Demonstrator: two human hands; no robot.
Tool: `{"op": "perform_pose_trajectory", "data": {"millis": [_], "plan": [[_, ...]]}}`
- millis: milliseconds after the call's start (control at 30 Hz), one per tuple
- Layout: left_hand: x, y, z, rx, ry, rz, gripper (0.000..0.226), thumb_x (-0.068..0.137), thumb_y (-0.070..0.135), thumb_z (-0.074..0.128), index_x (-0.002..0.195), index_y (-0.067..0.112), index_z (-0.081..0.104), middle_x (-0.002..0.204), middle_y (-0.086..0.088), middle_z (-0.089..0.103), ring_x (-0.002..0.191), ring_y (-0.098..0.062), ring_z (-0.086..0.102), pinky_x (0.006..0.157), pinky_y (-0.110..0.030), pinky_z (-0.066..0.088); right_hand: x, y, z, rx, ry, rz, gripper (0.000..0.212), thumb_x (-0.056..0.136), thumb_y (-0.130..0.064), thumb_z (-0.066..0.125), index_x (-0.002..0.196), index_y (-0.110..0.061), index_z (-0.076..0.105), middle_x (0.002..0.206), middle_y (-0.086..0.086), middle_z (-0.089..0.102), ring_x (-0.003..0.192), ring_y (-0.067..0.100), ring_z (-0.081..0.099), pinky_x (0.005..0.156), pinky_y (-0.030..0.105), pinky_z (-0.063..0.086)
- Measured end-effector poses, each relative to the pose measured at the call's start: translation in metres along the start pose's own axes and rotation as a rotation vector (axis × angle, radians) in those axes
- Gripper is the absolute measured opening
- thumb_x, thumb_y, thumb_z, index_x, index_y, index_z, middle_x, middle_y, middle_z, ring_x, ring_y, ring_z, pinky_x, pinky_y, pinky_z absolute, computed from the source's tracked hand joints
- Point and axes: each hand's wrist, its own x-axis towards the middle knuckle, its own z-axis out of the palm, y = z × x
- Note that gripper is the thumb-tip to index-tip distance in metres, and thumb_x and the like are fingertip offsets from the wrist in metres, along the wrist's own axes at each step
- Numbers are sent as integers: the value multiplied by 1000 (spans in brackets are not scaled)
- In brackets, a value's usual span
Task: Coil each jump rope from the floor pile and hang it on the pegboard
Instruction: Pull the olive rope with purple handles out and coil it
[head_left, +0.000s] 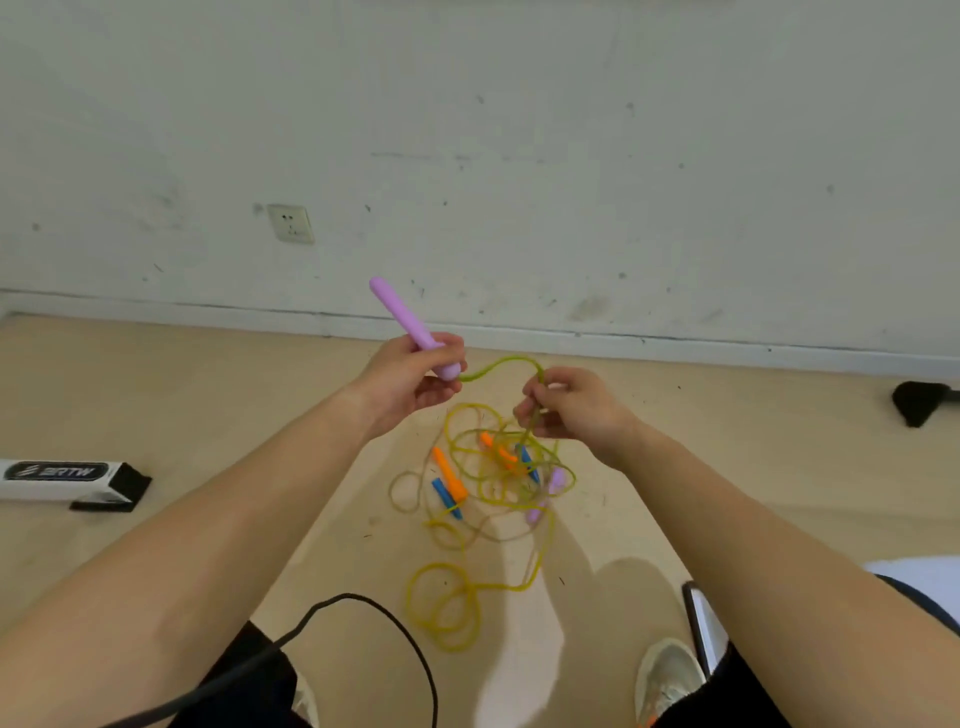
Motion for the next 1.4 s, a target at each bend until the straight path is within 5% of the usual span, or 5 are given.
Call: {"op": "perform_pose_trajectory", "data": {"millis": [300, 500, 700, 933, 1400], "plan": [[-21, -26, 39, -134, -205, -88, 26, 99, 40, 49, 87, 19, 60, 107, -17, 74, 107, -30, 69, 106, -39, 42, -14, -62, 3, 631, -37, -43, 20, 105, -8, 43, 97, -8, 62, 81, 4, 72, 80, 20, 73, 74, 29, 61], [-15, -21, 45, -402, -172, -227, 32, 94, 41, 50, 69, 22, 50, 52, 7, 22, 40, -9, 21, 48, -23, 37, -3, -37, -7, 557, 190, -65, 17, 101, -20, 55, 107, -7, 66, 95, 8, 68, 83, 19, 67, 72, 32, 60], [1, -4, 46, -641, -107, -208, 38, 90, 39, 53, 57, 20, 51, 46, 8, 18, 38, -8, 14, 40, -19, 27, 1, 35, 29, 20, -34, 110, 40, 92, -3, 37, 114, -2, 71, 110, 5, 70, 102, 16, 57, 74, 8, 45], [17, 5, 16, -667, 128, -169, 30, 88, 37, 55, 64, 19, 52, 45, 8, 20, 38, -7, 13, 42, -17, 19, 6, 127, 33, -818, -310, 296, 27, 94, -17, 45, 107, -4, 66, 111, 14, 66, 109, 30, 58, 96, 34, 42], [39, -57, -30, 828, 353, 281, 25, 86, 39, 59, 83, 18, 71, 107, -7, 60, 89, -23, 63, 88, -34, 51, 11, 19, 17, 249, 42, 189, 9, 101, -12, 55, 103, -3, 57, 87, 13, 72, 68, 29, 74, 54, 30, 58]]}}
